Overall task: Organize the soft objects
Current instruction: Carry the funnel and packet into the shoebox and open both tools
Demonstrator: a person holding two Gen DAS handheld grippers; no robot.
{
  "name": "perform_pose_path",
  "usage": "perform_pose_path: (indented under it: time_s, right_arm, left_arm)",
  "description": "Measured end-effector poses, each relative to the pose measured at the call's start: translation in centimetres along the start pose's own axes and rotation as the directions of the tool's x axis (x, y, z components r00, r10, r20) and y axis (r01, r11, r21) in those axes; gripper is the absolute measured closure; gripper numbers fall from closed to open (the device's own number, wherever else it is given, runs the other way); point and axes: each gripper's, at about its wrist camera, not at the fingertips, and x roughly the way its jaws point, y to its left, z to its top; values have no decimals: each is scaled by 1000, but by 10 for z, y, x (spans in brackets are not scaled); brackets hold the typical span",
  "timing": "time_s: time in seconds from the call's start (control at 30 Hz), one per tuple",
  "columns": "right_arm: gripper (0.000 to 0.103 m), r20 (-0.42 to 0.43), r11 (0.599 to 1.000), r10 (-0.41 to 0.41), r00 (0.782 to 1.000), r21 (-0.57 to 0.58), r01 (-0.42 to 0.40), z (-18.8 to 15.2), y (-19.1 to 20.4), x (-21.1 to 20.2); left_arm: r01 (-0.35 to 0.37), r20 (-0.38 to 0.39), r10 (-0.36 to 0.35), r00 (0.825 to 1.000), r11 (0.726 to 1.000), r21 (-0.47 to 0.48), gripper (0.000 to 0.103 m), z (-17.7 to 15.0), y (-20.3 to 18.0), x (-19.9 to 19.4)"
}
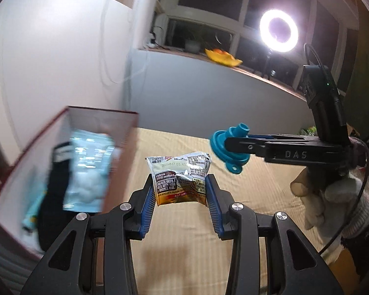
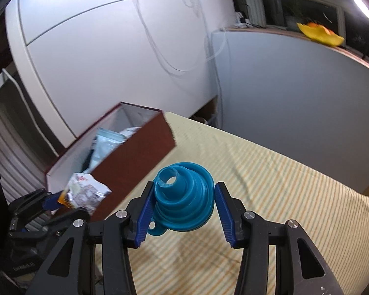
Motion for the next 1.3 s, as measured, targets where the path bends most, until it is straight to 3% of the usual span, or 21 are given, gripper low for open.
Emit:
perform_pose_path:
  time_s: [0.2, 0.5, 0.9, 1.3]
  right_arm:
    - [59, 8, 997, 35, 999, -62, -35, 25, 41, 12]
    - [59, 6, 993, 50, 999, -111, -49, 69, 91, 52]
    - [59, -64, 991, 7, 998, -135, -15, 95, 111, 117]
    - [55, -84, 989, -25, 996, -148, 12, 101, 113, 140]
  left_arm:
    - [-131, 49, 131, 990, 991, -8, 65, 1, 47, -33]
    - [-290, 75, 294, 953, 955, -59, 65, 0, 109, -47]
    - [-325, 31, 328, 944, 943, -64, 65, -4, 129, -24]
    - [-354, 10, 356, 935, 933, -68, 64, -3, 133, -14]
